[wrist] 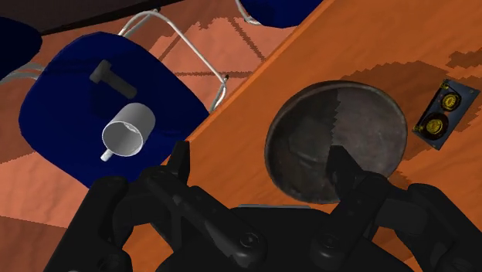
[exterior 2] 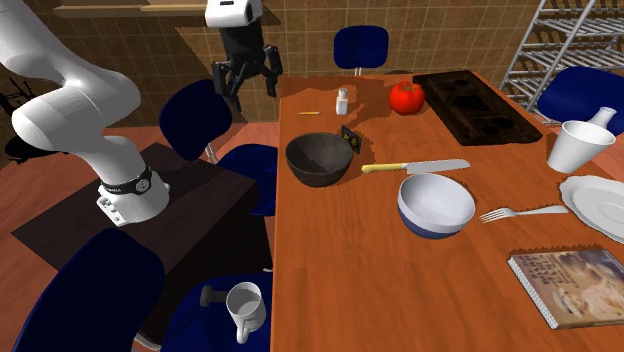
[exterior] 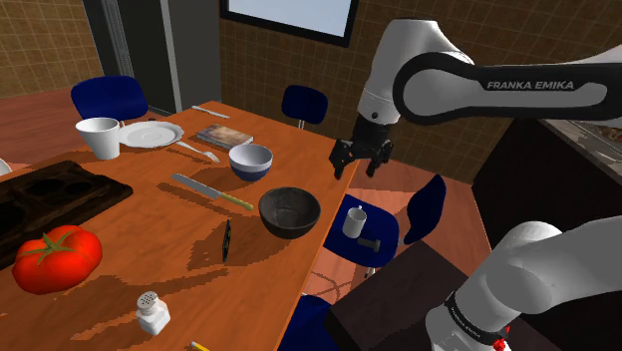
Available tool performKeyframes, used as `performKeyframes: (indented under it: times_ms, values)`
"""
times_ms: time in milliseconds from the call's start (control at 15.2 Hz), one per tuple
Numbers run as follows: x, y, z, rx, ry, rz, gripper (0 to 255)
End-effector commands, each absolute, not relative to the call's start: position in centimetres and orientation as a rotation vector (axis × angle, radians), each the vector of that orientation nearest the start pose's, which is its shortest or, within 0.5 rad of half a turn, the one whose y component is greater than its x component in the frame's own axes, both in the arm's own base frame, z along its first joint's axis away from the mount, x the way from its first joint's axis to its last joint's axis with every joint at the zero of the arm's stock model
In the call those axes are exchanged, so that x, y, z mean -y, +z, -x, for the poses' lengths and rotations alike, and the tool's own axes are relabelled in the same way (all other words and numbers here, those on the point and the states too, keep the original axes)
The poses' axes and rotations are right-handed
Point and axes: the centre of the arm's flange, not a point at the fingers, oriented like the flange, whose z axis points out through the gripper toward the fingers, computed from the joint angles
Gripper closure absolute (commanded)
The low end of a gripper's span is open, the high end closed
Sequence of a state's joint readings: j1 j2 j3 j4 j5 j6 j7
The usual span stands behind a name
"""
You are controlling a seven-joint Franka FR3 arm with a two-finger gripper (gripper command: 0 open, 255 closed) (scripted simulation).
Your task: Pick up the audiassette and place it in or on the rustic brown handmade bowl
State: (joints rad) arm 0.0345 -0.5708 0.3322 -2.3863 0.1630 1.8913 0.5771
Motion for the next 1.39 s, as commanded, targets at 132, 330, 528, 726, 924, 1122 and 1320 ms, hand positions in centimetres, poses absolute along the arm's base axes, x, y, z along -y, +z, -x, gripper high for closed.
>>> performKeyframes:
  times_ms: [132, 330, 528, 726, 924, 1122, 1320]
  values:
    - [-20.8, 48.9, -37.7, -0.532, -0.079, 3.091, 0]
    - [-23.9, 47.0, -39.2, -0.574, -0.069, 3.085, 0]
    - [-27.0, 45.0, -40.7, -0.617, -0.059, 3.078, 0]
    - [-30.1, 43.0, -42.4, -0.659, -0.05, 3.07, 0]
    - [-33.1, 41.1, -44.1, -0.701, -0.04, 3.062, 0]
    - [-36.1, 39.1, -45.9, -0.743, -0.031, 3.054, 0]
    - [-39.0, 37.1, -47.7, -0.784, -0.021, 3.044, 0]
